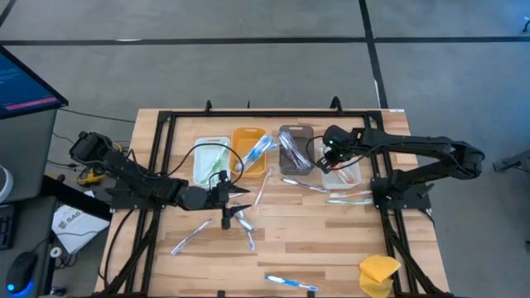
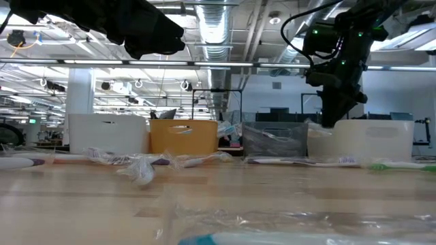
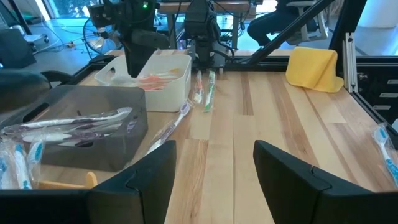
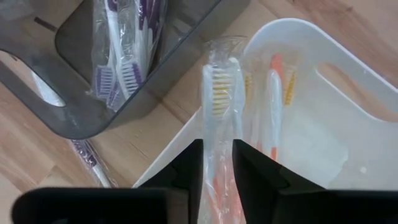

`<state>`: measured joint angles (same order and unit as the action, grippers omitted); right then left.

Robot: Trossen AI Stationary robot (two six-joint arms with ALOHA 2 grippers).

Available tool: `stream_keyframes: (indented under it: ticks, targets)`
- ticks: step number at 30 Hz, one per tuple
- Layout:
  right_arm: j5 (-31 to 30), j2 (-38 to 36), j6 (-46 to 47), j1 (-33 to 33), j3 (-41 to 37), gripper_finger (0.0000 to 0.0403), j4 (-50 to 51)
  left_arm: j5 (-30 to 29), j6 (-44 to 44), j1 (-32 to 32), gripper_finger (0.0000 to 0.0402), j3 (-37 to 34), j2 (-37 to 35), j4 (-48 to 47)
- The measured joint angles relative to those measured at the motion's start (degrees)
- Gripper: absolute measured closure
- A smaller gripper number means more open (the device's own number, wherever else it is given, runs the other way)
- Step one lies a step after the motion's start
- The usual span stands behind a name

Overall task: Pick & Place Toothbrushes
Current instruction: Put the orange toothbrush into the right white bin, then put the purple toothbrush into the black transparent bin

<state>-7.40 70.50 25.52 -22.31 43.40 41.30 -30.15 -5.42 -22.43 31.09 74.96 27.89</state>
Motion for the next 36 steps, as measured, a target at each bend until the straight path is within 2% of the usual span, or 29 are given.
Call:
stream_keyframes:
  ticks: [5, 36]
  targets:
    - [-0.15, 0.0, 1.96, -0.76, 0.02, 0.0306, -0.39, 0.0, -0.01, -0.01, 0.0192, 0.0, 0.0, -0.01]
    - [-0.07, -0.02, 1.51, -0.61, 0.02, 0.031, 0.42, 0.0, -0.03, 0.0, 0.0192, 0.0, 0.0, 0.0]
